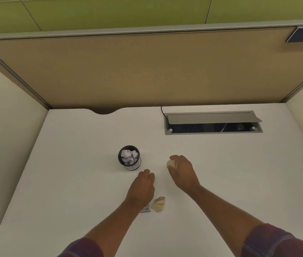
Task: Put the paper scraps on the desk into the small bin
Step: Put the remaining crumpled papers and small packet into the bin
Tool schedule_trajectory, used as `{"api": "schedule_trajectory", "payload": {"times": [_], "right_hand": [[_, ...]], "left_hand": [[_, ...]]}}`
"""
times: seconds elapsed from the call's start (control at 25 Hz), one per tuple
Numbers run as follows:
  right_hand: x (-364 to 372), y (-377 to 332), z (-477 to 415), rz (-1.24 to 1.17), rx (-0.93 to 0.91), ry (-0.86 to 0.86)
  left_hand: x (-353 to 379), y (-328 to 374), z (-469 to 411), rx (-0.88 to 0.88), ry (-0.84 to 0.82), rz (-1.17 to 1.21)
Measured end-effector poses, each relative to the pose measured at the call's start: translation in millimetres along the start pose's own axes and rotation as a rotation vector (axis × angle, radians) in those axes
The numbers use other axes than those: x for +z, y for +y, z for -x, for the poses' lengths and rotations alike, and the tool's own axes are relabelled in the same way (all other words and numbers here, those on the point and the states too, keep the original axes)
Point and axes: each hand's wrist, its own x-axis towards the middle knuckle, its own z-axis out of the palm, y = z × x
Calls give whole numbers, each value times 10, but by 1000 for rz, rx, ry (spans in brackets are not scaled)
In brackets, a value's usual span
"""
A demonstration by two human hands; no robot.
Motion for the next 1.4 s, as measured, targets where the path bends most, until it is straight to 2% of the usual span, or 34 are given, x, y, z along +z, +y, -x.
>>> {"api": "schedule_trajectory", "payload": {"times": [0.12, 0.24, 0.32, 0.48, 0.56, 0.68, 0.76, 1.0, 1.16, 1.24, 1.4], "right_hand": [[167, -340, -133, -1, -95, 8], [320, -712, -276, -12, -174, -19], [422, -959, -359, 10, -243, -29], [606, -1304, -496, 63, -191, -79], [669, -1395, -519, 184, -177, -81], [735, -1449, -534, 537, -268, -57], [768, -1468, -536, 625, -270, -115], [909, -1324, -630, 603, -218, -205], [864, -1404, -666, 713, -242, -306], [856, -1387, -639, 718, -276, -291], [708, -1278, -537, 449, -248, -144]], "left_hand": [[44, -226, 282, -2, 30, -2], [-18, -428, 530, -163, 134, 204], [-64, -566, 663, -209, 172, 242], [-36, -842, 848, -200, 253, 262], [-23, -949, 906, -221, 283, 287], [-2, -1090, 949, -230, 313, 303], [-26, -1155, 952, -245, 347, 336], [-213, -1237, 885, -236, 517, 403], [-367, -1221, 703, -224, 590, 410], [-464, -1206, 565, -217, 614, 389], [-690, -1141, 268, -235, 625, 332]]}}
